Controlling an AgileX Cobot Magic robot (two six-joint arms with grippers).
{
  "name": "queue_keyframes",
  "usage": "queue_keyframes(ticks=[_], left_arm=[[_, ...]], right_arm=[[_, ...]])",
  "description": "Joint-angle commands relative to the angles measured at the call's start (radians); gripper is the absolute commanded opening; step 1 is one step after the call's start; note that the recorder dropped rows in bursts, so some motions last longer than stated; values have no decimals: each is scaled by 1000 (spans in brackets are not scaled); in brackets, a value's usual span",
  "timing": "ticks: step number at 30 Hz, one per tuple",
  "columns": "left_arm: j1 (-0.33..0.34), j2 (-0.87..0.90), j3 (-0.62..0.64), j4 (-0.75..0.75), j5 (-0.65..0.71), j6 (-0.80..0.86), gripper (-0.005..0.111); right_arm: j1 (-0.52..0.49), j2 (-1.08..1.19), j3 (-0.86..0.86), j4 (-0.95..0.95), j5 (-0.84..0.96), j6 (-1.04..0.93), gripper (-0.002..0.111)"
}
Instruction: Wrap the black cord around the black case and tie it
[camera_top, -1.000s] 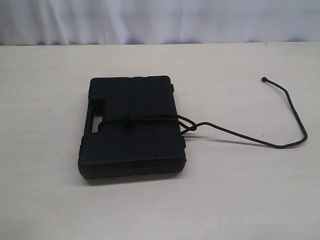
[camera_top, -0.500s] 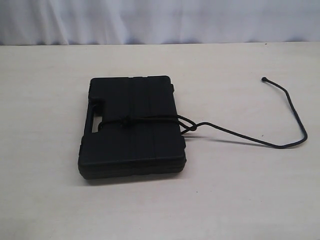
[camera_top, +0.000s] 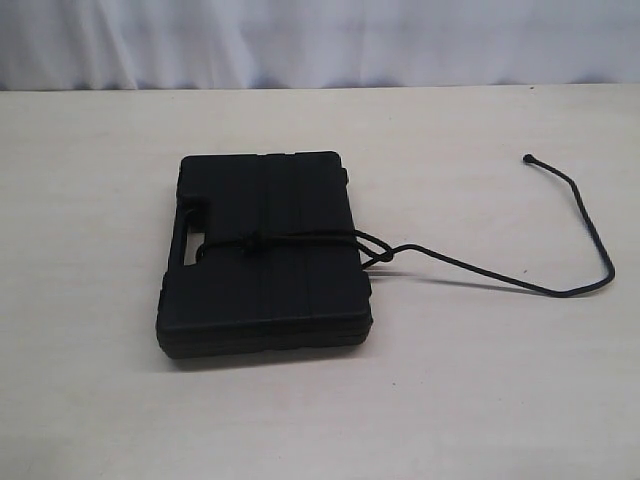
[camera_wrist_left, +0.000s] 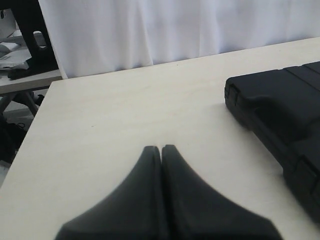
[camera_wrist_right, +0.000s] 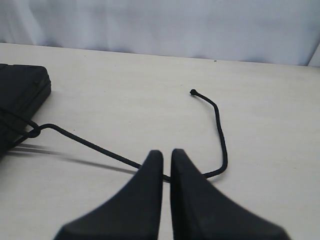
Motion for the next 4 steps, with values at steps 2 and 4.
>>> queue_keyframes(ticks=[2,4], left_arm=[[-2,-4,3,0,-4,-8,0],[-2,-4,3,0,-4,-8,0]], right_arm=[[-7,-6,0,-7,2,-4,5],[-7,-6,0,-7,2,-4,5]])
